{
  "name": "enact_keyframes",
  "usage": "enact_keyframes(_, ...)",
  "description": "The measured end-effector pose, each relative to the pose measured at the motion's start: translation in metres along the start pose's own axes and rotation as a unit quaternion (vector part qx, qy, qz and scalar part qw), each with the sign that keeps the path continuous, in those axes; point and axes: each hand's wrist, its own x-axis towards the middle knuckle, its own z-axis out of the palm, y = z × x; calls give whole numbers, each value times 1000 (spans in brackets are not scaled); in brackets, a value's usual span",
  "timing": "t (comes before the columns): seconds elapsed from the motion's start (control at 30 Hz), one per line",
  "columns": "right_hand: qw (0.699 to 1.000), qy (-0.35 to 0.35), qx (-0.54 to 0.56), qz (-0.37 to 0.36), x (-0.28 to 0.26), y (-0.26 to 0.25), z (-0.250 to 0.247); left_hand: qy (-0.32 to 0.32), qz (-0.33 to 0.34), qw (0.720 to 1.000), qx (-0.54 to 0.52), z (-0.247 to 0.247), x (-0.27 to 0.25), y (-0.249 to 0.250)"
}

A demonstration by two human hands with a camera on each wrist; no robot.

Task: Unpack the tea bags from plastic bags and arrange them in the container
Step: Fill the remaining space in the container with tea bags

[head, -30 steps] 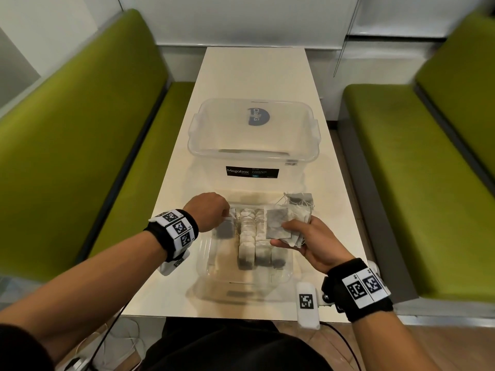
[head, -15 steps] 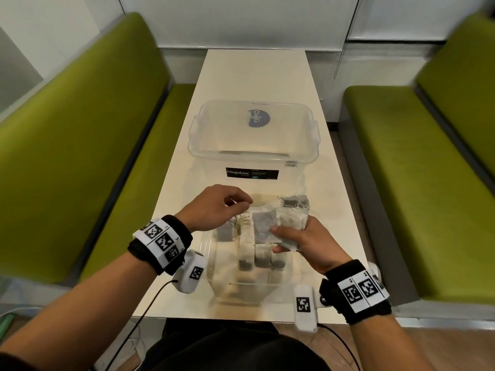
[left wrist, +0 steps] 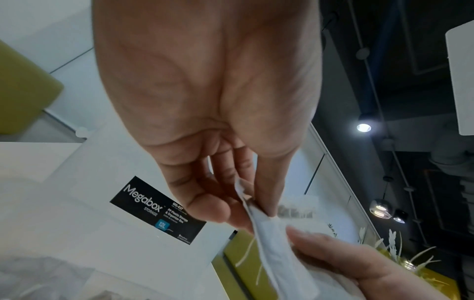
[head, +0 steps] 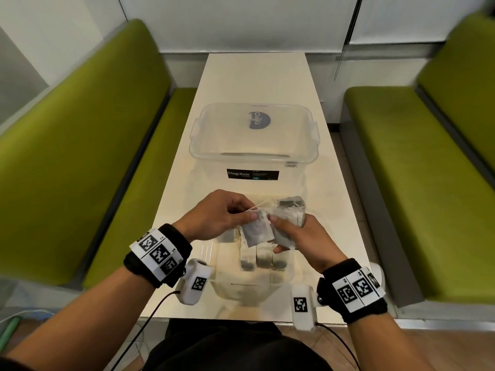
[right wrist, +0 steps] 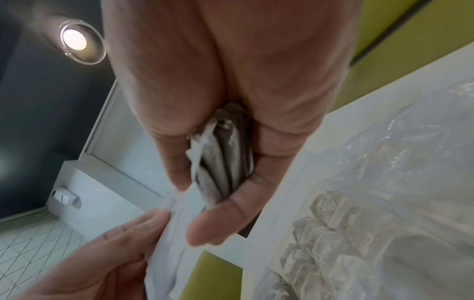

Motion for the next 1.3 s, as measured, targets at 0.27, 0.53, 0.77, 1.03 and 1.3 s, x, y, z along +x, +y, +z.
enact_keyframes(0.27,994,76,36,76,5,16,-21,78,-7,996,48,-23,-6,-2)
enact_keyframes(0.53,990,97,41,99,5,18,-24,38,-57,962,265,-35,1,-33)
enact_keyframes(0.77,988,42,106,100,1,10,-20,-28,-74,909,410,-20,18,-65)
enact_keyframes(1.03,988,15,118,97,-4,2,-17,-32,-80,905,416,-12,31,-79)
enact_keyframes(1.3,988,10,117,101,-2,2,-17,2,-80,899,430,-12,37,-84)
